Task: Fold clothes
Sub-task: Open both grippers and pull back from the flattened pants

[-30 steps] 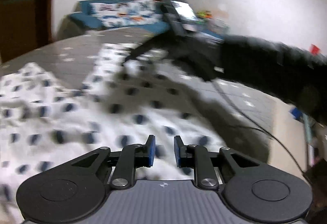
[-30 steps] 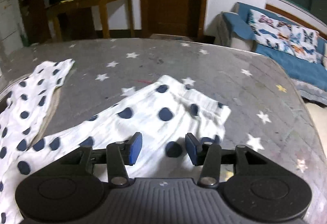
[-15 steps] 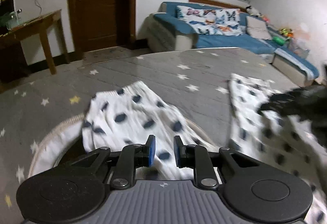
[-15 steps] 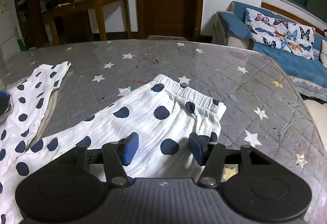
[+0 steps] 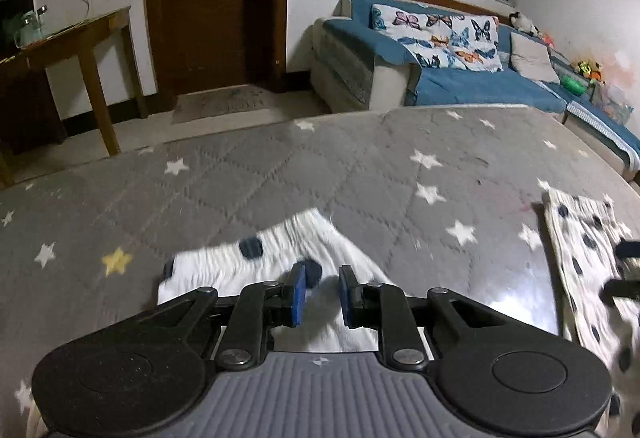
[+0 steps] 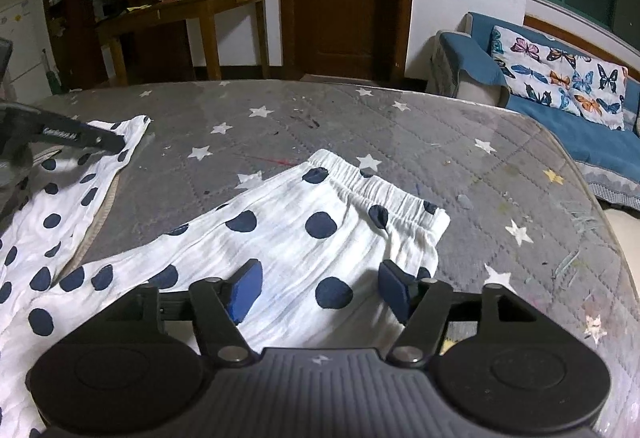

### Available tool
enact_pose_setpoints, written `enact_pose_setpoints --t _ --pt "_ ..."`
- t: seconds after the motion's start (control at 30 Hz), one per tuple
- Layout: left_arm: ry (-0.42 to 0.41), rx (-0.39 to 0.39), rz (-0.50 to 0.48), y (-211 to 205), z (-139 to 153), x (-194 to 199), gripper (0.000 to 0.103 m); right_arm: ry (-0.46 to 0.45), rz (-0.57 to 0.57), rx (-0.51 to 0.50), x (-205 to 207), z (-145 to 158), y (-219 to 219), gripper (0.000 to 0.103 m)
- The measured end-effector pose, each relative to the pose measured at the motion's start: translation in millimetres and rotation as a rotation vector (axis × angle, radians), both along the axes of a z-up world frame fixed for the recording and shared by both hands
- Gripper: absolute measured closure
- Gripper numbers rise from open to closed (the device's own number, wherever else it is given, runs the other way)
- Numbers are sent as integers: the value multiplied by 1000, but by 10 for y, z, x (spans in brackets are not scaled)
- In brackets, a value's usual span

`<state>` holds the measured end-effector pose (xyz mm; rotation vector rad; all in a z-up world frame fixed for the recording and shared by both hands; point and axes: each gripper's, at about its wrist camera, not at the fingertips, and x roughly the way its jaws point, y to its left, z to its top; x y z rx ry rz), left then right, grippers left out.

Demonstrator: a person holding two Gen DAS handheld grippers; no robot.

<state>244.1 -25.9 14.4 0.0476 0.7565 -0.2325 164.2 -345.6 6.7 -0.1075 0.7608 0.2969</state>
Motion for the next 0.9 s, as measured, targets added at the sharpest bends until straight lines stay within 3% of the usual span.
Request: enact_pose_setpoints --t 0.13,0.33,0.6,0.9 --pt "-60 27 36 -46 -60 63 83 -12 6 6 16 -21 -28 30" --pt "-65 15 51 -61 -13 21 82 -16 9 6 -38 34 -46 30" --pt "-51 68 -10 -110 138 -381 60 -8 111 -28 -414 163 161 29" --pt "-12 139 -50 -108 130 -1075 48 24 191 -24 -961 159 390 29"
